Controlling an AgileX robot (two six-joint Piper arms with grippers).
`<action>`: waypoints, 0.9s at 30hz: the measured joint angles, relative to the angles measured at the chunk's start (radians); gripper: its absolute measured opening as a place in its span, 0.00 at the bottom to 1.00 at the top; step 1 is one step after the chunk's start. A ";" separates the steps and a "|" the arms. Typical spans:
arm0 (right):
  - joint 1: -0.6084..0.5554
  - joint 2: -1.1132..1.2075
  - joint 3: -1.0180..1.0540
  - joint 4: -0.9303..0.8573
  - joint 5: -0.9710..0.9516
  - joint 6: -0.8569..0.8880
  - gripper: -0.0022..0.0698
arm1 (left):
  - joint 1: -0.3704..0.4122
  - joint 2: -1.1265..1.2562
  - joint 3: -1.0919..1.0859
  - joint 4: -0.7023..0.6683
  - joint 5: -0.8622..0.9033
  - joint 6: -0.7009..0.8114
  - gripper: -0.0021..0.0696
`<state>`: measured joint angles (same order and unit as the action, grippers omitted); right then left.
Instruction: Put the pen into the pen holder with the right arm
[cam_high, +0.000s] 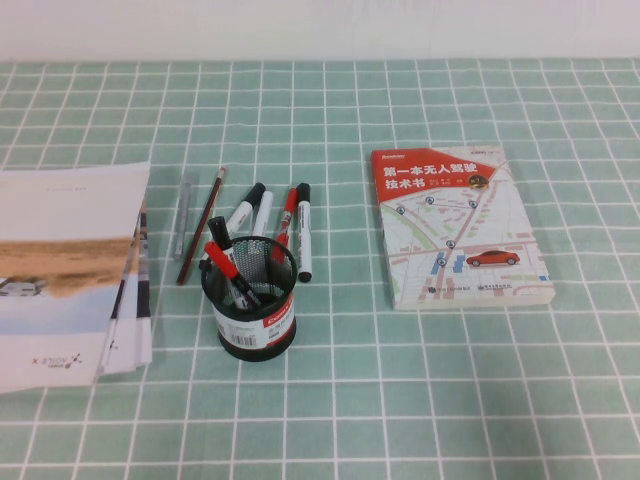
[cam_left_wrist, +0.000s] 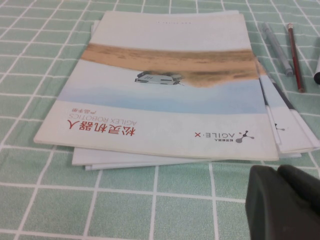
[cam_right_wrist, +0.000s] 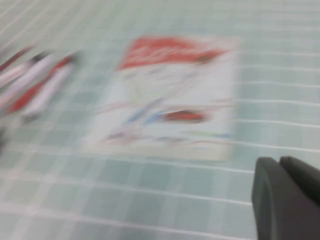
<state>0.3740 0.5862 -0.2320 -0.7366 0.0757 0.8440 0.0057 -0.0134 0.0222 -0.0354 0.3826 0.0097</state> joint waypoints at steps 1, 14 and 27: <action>-0.060 -0.046 0.035 0.000 -0.016 0.000 0.00 | 0.000 0.000 0.000 0.000 0.000 0.000 0.02; -0.302 -0.540 0.255 0.000 -0.024 0.000 0.00 | 0.000 0.000 0.000 0.000 0.000 0.000 0.02; -0.302 -0.594 0.258 0.025 0.022 -0.010 0.00 | 0.000 0.000 0.000 0.000 0.000 0.000 0.02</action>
<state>0.0724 -0.0079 0.0256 -0.7117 0.0980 0.8337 0.0057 -0.0134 0.0222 -0.0354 0.3826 0.0097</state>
